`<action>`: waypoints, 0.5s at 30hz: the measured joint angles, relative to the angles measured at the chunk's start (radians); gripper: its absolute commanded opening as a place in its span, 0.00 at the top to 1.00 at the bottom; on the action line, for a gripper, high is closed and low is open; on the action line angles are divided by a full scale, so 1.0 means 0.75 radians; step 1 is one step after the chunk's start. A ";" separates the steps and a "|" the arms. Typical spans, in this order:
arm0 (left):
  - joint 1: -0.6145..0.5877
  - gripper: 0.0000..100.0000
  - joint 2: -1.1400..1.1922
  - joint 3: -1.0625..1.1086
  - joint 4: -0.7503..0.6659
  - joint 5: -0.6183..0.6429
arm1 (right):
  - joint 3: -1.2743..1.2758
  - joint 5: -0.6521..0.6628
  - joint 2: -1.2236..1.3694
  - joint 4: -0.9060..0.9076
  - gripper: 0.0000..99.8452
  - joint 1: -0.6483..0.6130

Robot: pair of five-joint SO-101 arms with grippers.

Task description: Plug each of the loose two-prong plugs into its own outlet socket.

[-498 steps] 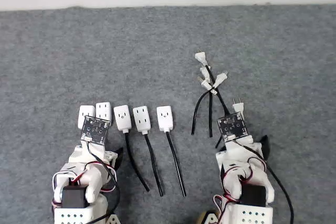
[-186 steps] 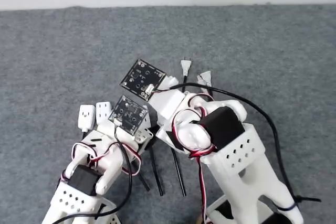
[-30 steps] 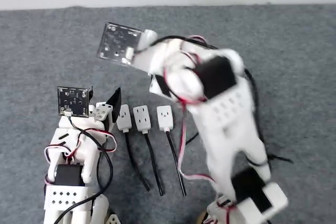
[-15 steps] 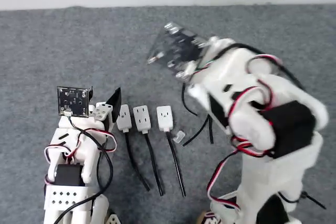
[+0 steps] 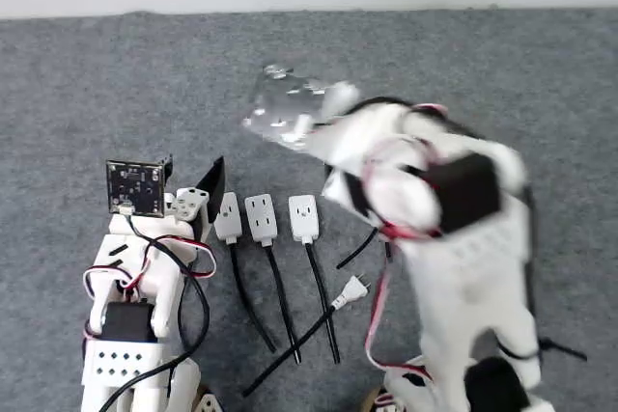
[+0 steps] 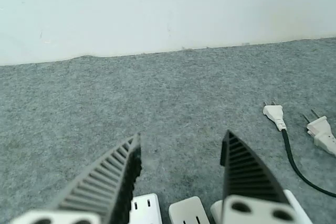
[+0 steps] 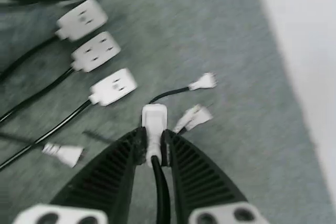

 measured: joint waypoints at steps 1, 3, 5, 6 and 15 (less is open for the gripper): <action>-0.002 0.75 0.000 0.000 0.000 0.000 | 0.041 0.004 0.027 0.000 0.99 -0.012; -0.002 0.75 0.000 0.000 0.000 0.000 | 0.086 0.031 0.084 0.000 0.99 -0.023; 0.000 0.75 0.000 0.000 0.000 0.000 | 0.102 0.068 0.149 0.000 0.99 -0.025; 0.000 0.75 0.000 0.000 0.000 0.000 | 0.113 0.088 0.186 0.000 0.99 -0.025; -0.002 0.75 0.000 0.000 0.000 0.000 | 0.129 0.288 0.552 0.000 0.99 -0.039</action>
